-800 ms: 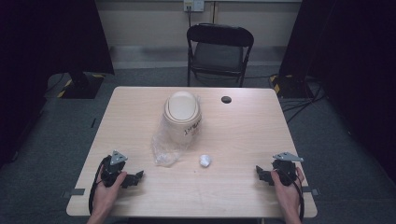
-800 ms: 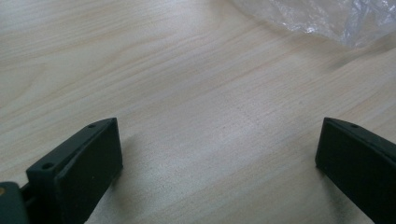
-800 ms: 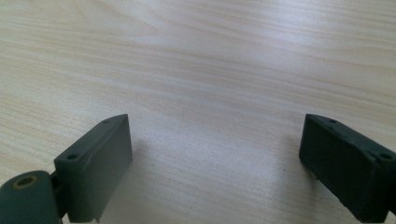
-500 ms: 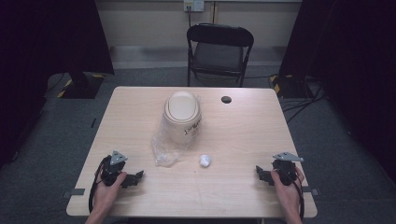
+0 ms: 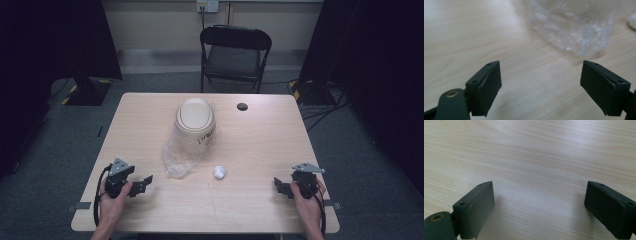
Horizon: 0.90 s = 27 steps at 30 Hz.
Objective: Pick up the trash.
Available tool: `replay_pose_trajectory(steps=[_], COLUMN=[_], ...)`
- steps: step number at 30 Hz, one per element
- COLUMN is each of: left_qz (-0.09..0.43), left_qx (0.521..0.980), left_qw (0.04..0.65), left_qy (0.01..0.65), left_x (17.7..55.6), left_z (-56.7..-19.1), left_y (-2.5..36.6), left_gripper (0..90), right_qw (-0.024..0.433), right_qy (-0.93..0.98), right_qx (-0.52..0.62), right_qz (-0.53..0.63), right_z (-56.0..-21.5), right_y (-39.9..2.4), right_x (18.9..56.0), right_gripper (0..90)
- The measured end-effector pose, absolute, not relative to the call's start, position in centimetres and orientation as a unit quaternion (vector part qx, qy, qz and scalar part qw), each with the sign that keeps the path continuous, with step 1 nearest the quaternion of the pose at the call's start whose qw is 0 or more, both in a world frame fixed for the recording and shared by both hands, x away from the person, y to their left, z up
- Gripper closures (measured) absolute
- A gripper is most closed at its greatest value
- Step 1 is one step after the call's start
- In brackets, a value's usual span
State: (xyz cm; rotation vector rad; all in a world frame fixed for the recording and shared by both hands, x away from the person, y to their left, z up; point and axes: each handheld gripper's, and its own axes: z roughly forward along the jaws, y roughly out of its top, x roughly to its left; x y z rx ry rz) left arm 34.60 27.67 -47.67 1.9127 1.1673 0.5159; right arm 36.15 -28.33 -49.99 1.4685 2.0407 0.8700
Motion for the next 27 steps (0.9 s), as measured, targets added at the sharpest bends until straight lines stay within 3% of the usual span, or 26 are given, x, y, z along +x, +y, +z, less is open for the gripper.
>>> replay_pose_trajectory(steps=[6, 27], left_qz=[0.185, 0.205], left_qx=[0.768, 0.785], left_qw=[0.446, 0.468], left_qy=[0.420, 0.350], left_x=[34.5, 38.5], left_z=[-46.0, -41.8], left_y=[25.6, 20.2], left_gripper=[16.5, 19.4], right_qw=[0.238, 0.238], right_qy=[0.745, 0.745], right_qx=[0.536, 0.536], right_qz=[0.318, 0.318], right_z=[-50.0, -50.0], right_y=[-28.3, -28.3], right_x=[36.1, 36.2], right_gripper=[8.6, 8.5])
